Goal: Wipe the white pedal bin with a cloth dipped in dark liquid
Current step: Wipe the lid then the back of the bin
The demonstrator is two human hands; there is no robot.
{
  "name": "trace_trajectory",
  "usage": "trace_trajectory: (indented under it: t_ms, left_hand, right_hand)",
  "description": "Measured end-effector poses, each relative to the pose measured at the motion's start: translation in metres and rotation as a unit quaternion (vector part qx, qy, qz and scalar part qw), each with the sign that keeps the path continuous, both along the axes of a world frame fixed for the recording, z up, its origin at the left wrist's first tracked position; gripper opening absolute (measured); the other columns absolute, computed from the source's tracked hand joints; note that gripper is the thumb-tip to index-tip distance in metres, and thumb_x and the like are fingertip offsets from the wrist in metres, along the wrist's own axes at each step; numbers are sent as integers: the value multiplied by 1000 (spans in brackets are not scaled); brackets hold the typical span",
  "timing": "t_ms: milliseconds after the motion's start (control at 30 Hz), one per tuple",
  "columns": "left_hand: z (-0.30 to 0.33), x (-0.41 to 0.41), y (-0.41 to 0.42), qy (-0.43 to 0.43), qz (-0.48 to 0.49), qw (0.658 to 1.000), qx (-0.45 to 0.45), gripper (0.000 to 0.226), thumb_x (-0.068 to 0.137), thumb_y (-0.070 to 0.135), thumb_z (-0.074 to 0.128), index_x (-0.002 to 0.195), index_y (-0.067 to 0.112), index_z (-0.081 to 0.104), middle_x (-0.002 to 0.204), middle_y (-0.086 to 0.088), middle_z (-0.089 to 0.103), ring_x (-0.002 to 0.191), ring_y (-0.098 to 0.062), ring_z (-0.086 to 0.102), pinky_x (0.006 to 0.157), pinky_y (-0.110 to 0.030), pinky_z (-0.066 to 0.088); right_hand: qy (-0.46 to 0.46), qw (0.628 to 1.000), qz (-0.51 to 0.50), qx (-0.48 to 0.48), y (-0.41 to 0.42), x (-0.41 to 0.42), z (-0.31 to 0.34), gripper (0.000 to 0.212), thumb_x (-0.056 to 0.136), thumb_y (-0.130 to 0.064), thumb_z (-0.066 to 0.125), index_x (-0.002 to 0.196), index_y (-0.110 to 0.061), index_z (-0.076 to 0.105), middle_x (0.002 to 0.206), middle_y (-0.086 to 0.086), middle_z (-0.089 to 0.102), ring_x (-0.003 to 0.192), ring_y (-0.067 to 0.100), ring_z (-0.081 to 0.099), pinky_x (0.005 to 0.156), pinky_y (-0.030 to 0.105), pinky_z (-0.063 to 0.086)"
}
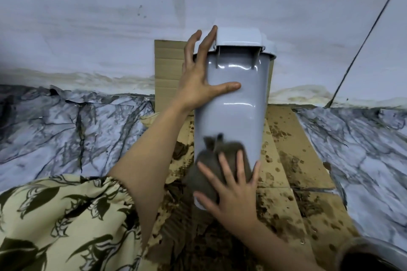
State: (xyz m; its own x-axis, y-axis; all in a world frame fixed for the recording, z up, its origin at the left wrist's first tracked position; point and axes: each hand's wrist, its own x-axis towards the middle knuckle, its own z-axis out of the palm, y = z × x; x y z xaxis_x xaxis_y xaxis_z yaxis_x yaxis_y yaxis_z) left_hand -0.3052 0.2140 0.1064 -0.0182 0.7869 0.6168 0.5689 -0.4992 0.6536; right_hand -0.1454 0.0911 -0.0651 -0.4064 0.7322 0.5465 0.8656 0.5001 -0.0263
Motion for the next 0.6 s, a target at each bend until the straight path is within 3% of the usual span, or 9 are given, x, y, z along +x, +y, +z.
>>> trace_trajectory:
  t_ms: [67,133,200,300,367,433,467,600]
  left_hand:
    - [-1,0,-1,-3,-1,1000,1,112,58,60,80,148,41,15,154,3,5,139,-9,18,114,-36,26]
    - [0,2,-1,-2,-4,1000,-1,111,58,62,78,147,44,15,154,5,4,142,-16,19,114,-40,28]
    - [1,4,-1,-1,-5,1000,-4,110,58,62,77,146,45,14,154,6,4,143,-20,19,114,-43,28]
    - [1,5,0,-4,2,1000,4,108,60,57,79,147,42,16,154,3,6,142,-17,20,115,-38,27]
    - [1,5,2,-6,14,1000,17,102,66,46,80,148,34,20,153,-2,9,139,-2,20,113,-27,24]
    - [4,7,3,-9,28,999,24,92,74,32,78,148,27,23,153,-5,12,127,21,15,109,-13,19]
    - [4,6,3,-11,32,999,24,89,76,29,77,148,27,24,153,-5,12,125,23,15,108,-11,18]
    - [2,6,-2,-19,17,1000,8,94,71,44,77,146,37,20,156,-2,8,142,-16,19,112,-31,22]
  right_hand:
    - [-8,999,4,-33,-18,19,-23,67,81,-75,44,141,-49,31,137,1,47,143,36,14,104,71,19]
    - [37,995,-38,-85,-20,29,-22,68,84,-75,35,145,-48,21,132,11,54,140,38,20,108,64,20]
    - [125,980,-89,-123,-6,26,4,70,85,-76,26,146,-51,5,148,15,37,141,36,22,114,54,18]
    - [305,940,-77,-133,43,7,69,73,84,-76,30,141,-56,-10,159,2,4,141,34,25,104,48,38]
    - [354,928,-81,-83,81,-5,114,74,85,-72,32,146,-49,-2,160,0,3,138,33,31,93,45,45]
    - [345,933,-96,-36,103,-15,140,71,87,-66,31,149,-39,10,159,5,10,135,33,36,94,43,44]
    - [332,938,-102,-16,105,-18,142,69,89,-64,30,150,-35,15,159,6,13,134,33,38,96,43,43]
    - [282,957,-69,1,82,-11,109,59,93,-61,30,146,-45,12,159,2,9,139,31,26,102,46,38]
